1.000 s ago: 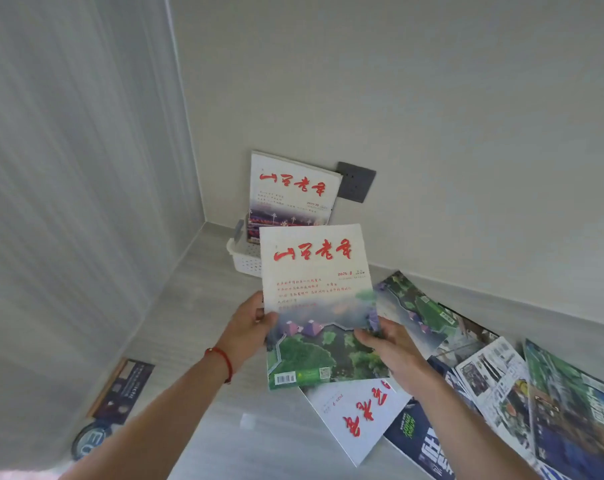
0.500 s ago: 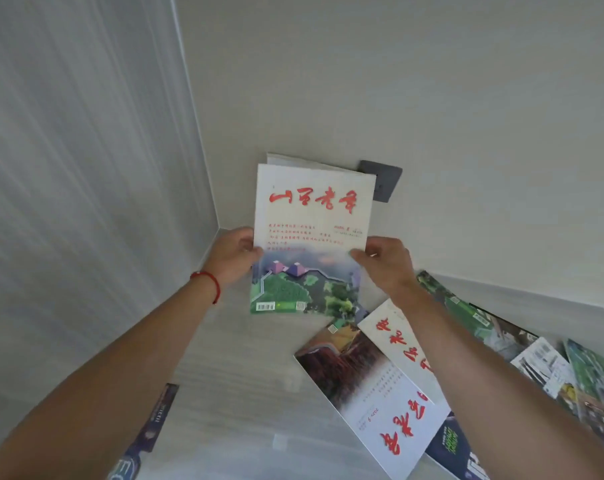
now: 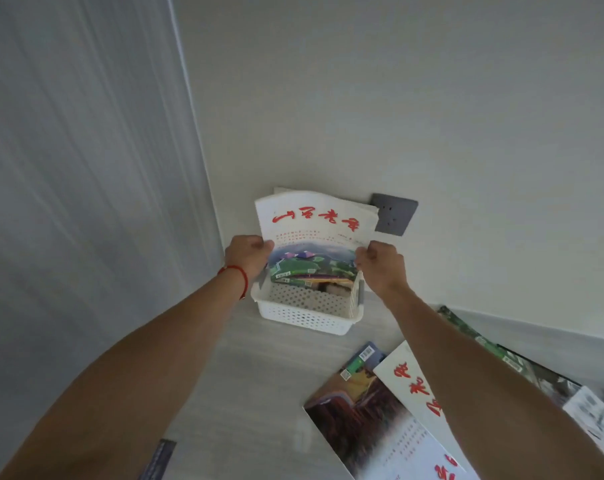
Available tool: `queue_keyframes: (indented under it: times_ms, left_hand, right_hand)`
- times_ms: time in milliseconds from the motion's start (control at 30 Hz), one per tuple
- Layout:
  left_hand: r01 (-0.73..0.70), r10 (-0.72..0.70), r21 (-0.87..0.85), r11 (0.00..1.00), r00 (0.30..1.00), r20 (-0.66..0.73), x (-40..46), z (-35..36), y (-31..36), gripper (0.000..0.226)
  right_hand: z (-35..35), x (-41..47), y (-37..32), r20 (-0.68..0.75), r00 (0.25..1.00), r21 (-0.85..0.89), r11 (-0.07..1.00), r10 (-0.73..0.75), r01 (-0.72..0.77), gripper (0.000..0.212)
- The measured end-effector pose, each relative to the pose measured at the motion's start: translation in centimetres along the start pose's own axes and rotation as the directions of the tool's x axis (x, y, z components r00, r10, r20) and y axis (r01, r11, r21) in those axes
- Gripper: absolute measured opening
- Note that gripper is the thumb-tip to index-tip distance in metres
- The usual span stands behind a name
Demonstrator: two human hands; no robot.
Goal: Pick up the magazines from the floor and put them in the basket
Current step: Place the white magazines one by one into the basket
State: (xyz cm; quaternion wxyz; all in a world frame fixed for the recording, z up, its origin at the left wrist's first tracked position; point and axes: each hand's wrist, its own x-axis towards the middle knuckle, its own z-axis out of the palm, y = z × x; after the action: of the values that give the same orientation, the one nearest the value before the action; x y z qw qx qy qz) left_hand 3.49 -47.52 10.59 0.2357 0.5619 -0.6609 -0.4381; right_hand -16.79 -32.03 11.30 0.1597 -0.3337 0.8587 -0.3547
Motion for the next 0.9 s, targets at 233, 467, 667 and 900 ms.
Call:
queue_keyframes:
  times_ms: [233, 467, 667, 900]
  left_hand:
    - [0.035, -0.034, 0.022, 0.999, 0.999, -0.033, 1.6, 3.2, -1.7, 0.027]
    - [0.021, -0.018, 0.11, 0.994, 0.999, -0.029, 3.0, 4.4, -1.7, 0.032]
    - [0.005, -0.008, -0.023, 1.0, 0.995, -0.095, 2.9, 5.1, -1.5, 0.034]
    - [-0.005, 0.007, -0.059, 0.998, 0.999, 0.034, 2.8, 5.7, -1.1, 0.039]
  right_hand:
    - [2.6, 0.5, 3.6, 0.078, 0.988, 0.066, 0.988, 0.133, -0.138, 0.027]
    - [3.5, 1.2, 3.4, 0.13, 0.986, 0.107, 0.987, 0.106, -0.12, 0.044]
    - [3.5, 0.8, 2.6, 0.189, 0.979, 0.198, 0.973, 0.078, -0.115, 0.063]
    - [2.1, 0.6, 2.8, 0.225, 0.974, 0.193, 0.981, -0.036, -0.008, 0.062]
